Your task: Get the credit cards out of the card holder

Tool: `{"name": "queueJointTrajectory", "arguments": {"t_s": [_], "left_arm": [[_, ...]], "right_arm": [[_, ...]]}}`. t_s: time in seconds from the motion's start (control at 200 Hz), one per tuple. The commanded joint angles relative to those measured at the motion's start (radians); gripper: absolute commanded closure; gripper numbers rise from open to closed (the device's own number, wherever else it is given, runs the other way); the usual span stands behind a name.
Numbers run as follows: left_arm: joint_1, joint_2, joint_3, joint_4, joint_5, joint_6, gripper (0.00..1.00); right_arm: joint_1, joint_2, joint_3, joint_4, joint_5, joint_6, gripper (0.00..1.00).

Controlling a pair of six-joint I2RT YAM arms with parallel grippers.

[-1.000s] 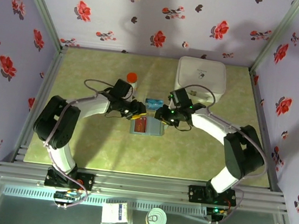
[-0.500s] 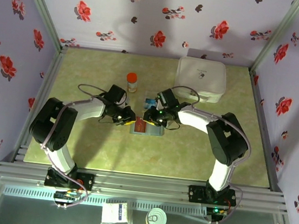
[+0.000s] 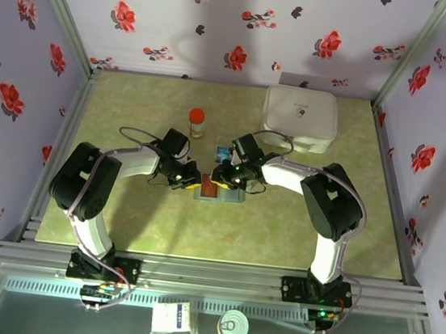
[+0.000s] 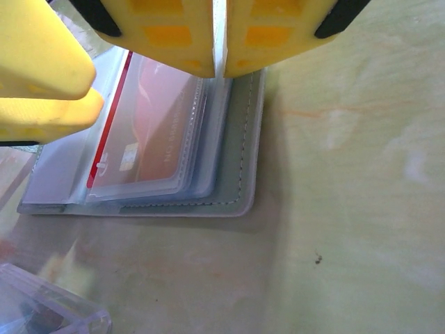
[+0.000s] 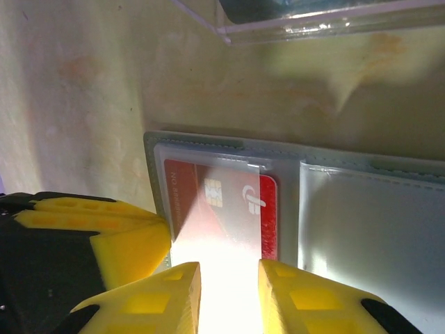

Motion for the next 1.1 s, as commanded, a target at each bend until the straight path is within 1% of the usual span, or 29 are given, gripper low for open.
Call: {"name": "queueJointTrajectory", "arguments": {"t_s": [0.0, 0.12, 0.345, 0.51, 0.75, 1.095], "left_arm": [[0.006, 0.023, 0.013, -0.035, -0.002, 0.027, 0.90], [0.005, 0.024, 0.012, -0.037, 0.001, 0.029, 0.91], [0.007, 0.021, 0.014, -0.039, 0.001, 0.031, 0.92], [0.008, 0.019, 0.014, -0.038, 0.001, 0.029, 0.92], [0.007, 0.018, 0.013, -0.039, -0.002, 0.029, 0.92], [0.009, -0.004, 0.015, -0.044, 0.000, 0.027, 0.92]], "right_arm": [[0.009, 0.023, 0.027, 0.013, -0.019, 0.008, 0.71], [0.009, 0.041, 0.036, 0.010, -0.027, 0.002, 0.71], [0.009, 0.047, 0.046, 0.004, -0.045, -0.014, 0.78], [0.009, 0.048, 0.044, 0.000, -0.039, -0.014, 0.78], [0.009, 0.043, 0.050, -0.079, 0.027, -0.047, 0.72], [0.009, 0.009, 0.054, -0.145, 0.097, -0.082, 0.72]]}}
